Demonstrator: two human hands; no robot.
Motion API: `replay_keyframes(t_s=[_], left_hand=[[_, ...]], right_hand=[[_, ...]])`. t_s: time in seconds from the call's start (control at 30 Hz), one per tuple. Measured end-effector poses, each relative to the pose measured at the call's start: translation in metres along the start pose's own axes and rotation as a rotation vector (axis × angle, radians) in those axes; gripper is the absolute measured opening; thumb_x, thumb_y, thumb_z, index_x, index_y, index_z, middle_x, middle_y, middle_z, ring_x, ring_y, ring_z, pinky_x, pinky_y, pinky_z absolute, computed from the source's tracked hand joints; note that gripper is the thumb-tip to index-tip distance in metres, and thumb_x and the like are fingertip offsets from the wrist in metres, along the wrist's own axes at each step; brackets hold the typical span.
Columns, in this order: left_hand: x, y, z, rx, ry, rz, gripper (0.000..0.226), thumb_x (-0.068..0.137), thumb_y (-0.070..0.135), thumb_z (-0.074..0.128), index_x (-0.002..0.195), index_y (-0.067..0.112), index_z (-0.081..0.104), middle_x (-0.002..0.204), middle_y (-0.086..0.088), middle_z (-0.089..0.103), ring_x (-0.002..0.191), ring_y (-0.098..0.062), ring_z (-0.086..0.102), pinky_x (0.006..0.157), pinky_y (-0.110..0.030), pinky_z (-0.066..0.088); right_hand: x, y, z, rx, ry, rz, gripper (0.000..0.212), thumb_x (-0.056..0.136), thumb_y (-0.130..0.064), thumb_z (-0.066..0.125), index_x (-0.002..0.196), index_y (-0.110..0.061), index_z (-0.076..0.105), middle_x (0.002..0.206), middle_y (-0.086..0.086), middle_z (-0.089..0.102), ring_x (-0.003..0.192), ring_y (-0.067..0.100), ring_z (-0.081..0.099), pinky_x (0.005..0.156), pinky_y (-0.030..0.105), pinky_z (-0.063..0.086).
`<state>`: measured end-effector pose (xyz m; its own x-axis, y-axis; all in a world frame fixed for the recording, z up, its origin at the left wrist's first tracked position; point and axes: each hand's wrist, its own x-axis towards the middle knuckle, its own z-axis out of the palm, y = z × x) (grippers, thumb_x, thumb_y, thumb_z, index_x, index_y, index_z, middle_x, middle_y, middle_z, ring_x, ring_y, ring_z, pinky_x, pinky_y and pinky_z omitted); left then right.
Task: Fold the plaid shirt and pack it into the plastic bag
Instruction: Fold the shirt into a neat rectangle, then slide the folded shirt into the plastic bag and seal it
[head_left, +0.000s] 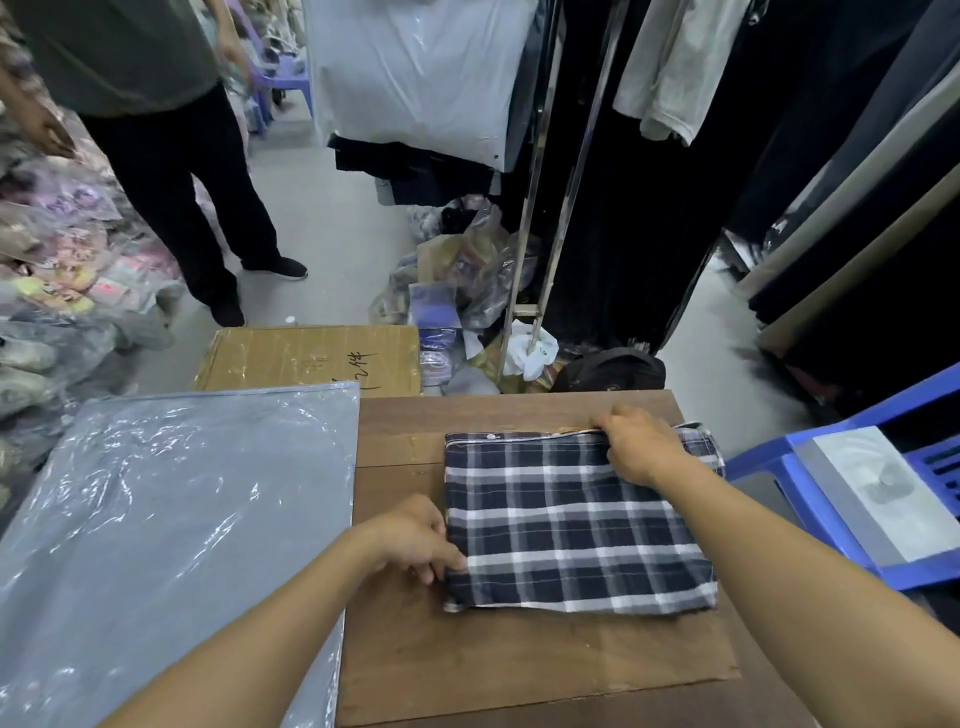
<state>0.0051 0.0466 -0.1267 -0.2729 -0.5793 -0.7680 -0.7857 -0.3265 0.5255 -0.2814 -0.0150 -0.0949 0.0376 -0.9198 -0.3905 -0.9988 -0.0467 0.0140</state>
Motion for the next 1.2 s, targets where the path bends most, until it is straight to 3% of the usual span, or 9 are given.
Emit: replay_keyframes(t_s=[0.1, 0.2, 0.4, 0.5, 0.57, 0.7, 0.8, 1.03, 1.2], left_hand=[[-0.002, -0.004, 0.001, -0.038, 0.001, 0.000, 0.030, 0.081, 0.029, 0.079, 0.067, 0.016, 0.056, 0.088, -0.014, 0.078, 0.049, -0.011, 0.059, 0.058, -0.022, 0.046], [-0.007, -0.005, -0.006, -0.037, 0.029, -0.008, 0.031, 0.087, 0.041, 0.070, 0.075, 0.014, 0.064, 0.084, -0.008, 0.077, 0.053, -0.011, 0.060, 0.057, -0.021, 0.046], [0.001, -0.037, -0.062, -0.043, 0.681, -0.068, 0.025, 0.085, 0.046, 0.065, 0.079, 0.021, 0.063, 0.088, 0.002, 0.070, 0.084, -0.021, 0.065, 0.076, -0.032, 0.053], [0.005, -0.063, -0.095, -0.041, 0.821, -0.120, 0.017, 0.085, 0.038, 0.062, 0.091, 0.022, 0.063, 0.103, 0.000, 0.069, 0.096, -0.025, 0.062, 0.083, -0.036, 0.053], [0.007, -0.080, -0.114, 0.005, 0.871, -0.150, 0.029, 0.087, 0.037, 0.061, 0.110, 0.020, 0.065, 0.121, -0.006, 0.065, 0.113, -0.029, 0.058, 0.094, -0.041, 0.050], [-0.001, -0.107, -0.128, 0.213, 0.848, -0.284, 0.082, 0.087, 0.061, 0.054, 0.152, 0.020, 0.028, 0.162, -0.014, 0.019, 0.149, -0.035, 0.014, 0.119, -0.047, 0.012], [-0.003, -0.127, -0.121, 0.215, 0.703, -0.308, 0.102, 0.083, 0.074, 0.046, 0.157, 0.022, 0.001, 0.166, -0.011, -0.011, 0.152, -0.034, -0.009, 0.121, -0.053, -0.001], [-0.003, -0.144, -0.111, 0.264, 0.681, -0.158, 0.101, 0.081, 0.075, 0.050, 0.158, 0.026, 0.005, 0.167, -0.004, -0.008, 0.153, -0.027, -0.008, 0.122, -0.049, 0.000], [-0.006, -0.147, -0.098, 0.296, 0.665, 0.022, 0.099, 0.078, 0.069, 0.061, 0.156, 0.028, 0.015, 0.167, 0.001, 0.002, 0.154, -0.023, -0.004, 0.123, -0.046, 0.001]], right_hand=[[0.001, 0.001, 0.011, 0.007, 0.000, -0.011, 0.052, 0.091, -0.003, 0.045, 0.137, -0.029, 0.050, 0.128, 0.009, 0.055, 0.112, 0.033, 0.055, 0.093, 0.043, 0.047], [0.000, 0.003, 0.015, 0.030, 0.009, -0.023, 0.052, 0.090, -0.004, 0.046, 0.137, -0.026, 0.050, 0.132, 0.009, 0.056, 0.114, 0.034, 0.055, 0.099, 0.042, 0.046], [-0.008, -0.006, 0.015, 0.160, 0.133, -0.084, 0.045, 0.088, -0.013, 0.054, 0.132, -0.019, 0.053, 0.129, 0.006, 0.054, 0.120, 0.028, 0.045, 0.101, 0.041, 0.043], [-0.014, -0.026, 0.015, 0.245, 0.178, -0.182, 0.032, 0.093, -0.017, 0.054, 0.125, -0.017, 0.057, 0.122, 0.002, 0.053, 0.116, 0.025, 0.045, 0.094, 0.041, 0.045], [-0.016, -0.049, 0.015, 0.291, 0.182, -0.269, 0.025, 0.095, -0.021, 0.056, 0.120, -0.020, 0.059, 0.117, -0.002, 0.052, 0.112, 0.022, 0.048, 0.092, 0.037, 0.044], [-0.006, -0.111, 0.015, 0.367, 0.136, -0.417, 0.019, 0.094, -0.027, 0.058, 0.113, -0.025, 0.063, 0.109, -0.006, 0.053, 0.103, 0.018, 0.053, 0.090, 0.037, 0.047], [0.009, -0.160, 0.017, 0.397, 0.072, -0.487, 0.019, 0.095, -0.030, 0.056, 0.110, -0.022, 0.064, 0.105, -0.004, 0.053, 0.101, 0.020, 0.055, 0.088, 0.041, 0.048], [0.050, -0.254, 0.018, 0.465, 0.028, -0.518, 0.030, 0.093, -0.017, 0.058, 0.121, -0.012, 0.063, 0.125, 0.011, 0.057, 0.123, 0.030, 0.048, 0.103, 0.032, 0.035], [0.072, -0.297, 0.012, 0.378, 0.036, -0.394, 0.042, 0.097, -0.034, 0.048, 0.133, -0.014, 0.050, 0.138, 0.010, 0.046, 0.127, 0.032, 0.038, 0.110, 0.043, 0.033]])
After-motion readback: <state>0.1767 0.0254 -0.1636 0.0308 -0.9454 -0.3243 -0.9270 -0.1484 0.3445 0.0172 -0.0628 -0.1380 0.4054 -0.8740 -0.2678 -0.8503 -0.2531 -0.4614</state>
